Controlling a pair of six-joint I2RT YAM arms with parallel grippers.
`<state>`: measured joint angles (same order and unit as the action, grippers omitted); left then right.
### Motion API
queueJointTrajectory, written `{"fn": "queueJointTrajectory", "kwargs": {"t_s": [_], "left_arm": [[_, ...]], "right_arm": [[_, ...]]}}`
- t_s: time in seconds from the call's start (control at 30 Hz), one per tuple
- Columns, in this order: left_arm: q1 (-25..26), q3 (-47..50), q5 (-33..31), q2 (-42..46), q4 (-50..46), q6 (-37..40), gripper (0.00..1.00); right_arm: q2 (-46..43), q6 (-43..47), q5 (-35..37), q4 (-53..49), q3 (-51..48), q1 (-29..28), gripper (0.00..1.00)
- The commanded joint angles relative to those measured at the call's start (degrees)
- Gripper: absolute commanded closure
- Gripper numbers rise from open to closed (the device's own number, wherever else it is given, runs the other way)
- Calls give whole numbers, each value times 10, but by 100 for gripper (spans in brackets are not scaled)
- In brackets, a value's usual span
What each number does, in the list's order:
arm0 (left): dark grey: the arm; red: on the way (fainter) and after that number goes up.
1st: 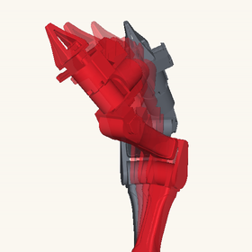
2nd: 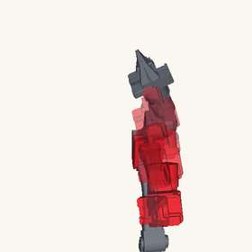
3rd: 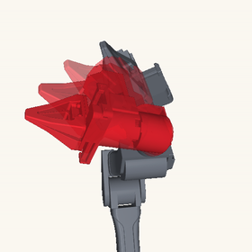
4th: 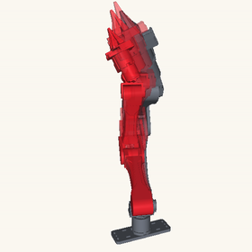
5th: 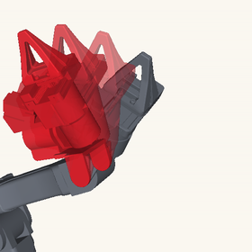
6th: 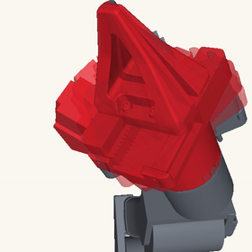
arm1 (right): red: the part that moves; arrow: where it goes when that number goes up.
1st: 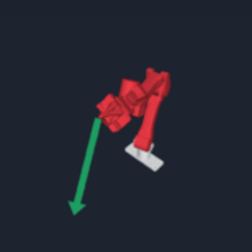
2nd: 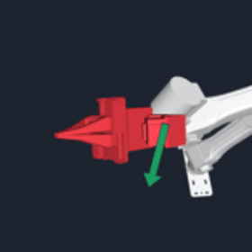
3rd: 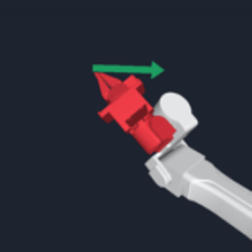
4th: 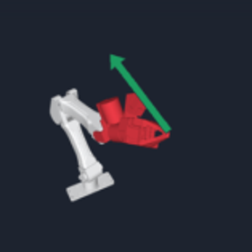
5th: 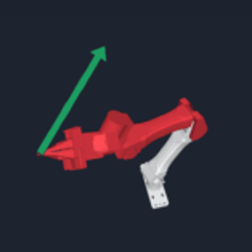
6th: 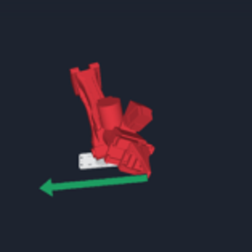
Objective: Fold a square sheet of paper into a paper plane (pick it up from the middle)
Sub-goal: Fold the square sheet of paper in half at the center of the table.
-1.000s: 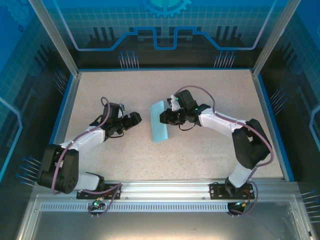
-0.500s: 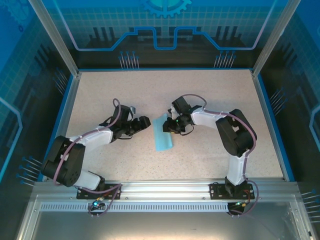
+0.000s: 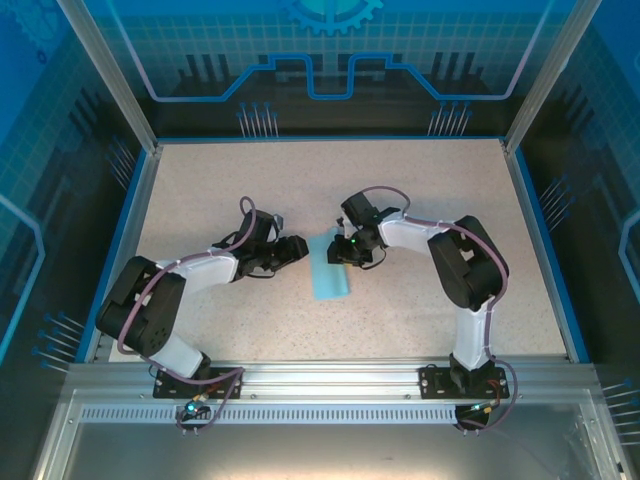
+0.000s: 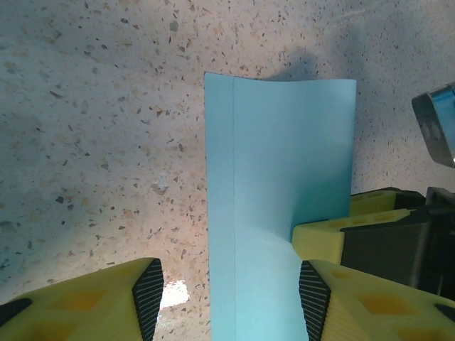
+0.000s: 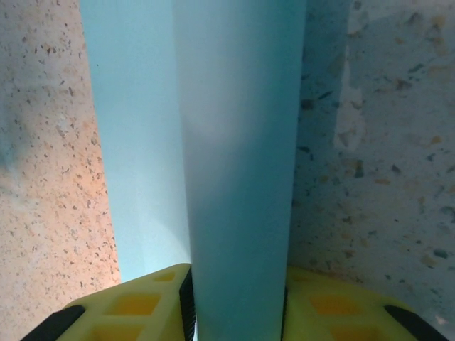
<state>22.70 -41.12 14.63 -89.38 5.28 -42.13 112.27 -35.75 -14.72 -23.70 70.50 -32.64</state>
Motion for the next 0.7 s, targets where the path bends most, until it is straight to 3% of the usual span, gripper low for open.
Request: {"fn": "queueJointTrajectory", "kwargs": {"t_s": [0.0,0.67], "left_arm": [[6,-15,-7,-6,4,-9,44],[5,-4,-87,10,-41,-18,44]], "right_arm": [[23,10,37,-32,18,-11,66],[64,2,102,-72,48,-42,55]]}}
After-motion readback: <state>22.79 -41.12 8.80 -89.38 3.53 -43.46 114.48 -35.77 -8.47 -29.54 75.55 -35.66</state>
